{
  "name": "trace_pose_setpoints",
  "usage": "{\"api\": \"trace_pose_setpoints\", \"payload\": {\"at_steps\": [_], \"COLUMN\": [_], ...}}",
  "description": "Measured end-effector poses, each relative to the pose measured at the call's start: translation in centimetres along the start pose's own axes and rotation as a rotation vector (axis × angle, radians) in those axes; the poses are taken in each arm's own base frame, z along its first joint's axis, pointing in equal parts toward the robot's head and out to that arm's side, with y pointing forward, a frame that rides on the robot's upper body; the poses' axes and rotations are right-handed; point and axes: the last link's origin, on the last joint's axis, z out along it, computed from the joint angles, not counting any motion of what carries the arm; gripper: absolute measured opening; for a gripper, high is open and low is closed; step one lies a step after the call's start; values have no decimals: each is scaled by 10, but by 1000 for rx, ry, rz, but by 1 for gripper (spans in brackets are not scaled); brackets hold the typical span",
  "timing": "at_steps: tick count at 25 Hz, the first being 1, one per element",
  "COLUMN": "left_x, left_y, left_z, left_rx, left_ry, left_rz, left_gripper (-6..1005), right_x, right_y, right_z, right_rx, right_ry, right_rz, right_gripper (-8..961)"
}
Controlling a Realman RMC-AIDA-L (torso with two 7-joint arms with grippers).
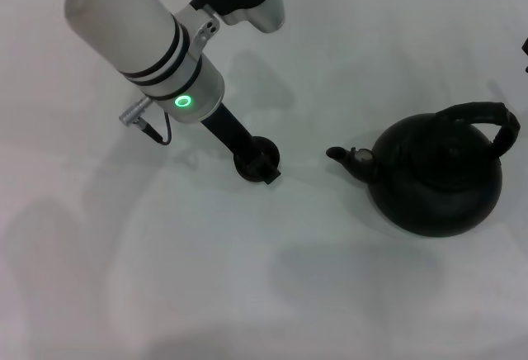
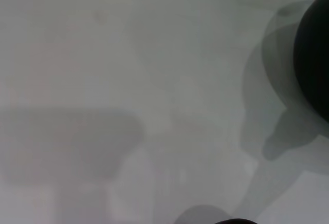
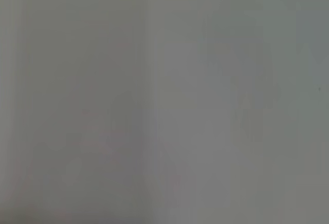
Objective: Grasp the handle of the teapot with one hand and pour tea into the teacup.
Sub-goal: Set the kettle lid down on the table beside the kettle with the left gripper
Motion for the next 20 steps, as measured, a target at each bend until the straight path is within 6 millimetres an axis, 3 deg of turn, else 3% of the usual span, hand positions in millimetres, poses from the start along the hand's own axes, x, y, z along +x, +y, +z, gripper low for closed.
{"api": "trace_pose_setpoints", "payload": {"at_steps": [20], "left_x": [8], "left_y": [5], "left_z": [3], "left_rx": [19], "left_ry": [-10], "left_rz": [46], "left_gripper": [704], "right_x": [0], "right_y": [-1], "right_z": [0], "right_rx": [6], "right_ry": [0], "right_rz": [1], "right_gripper": [776]}}
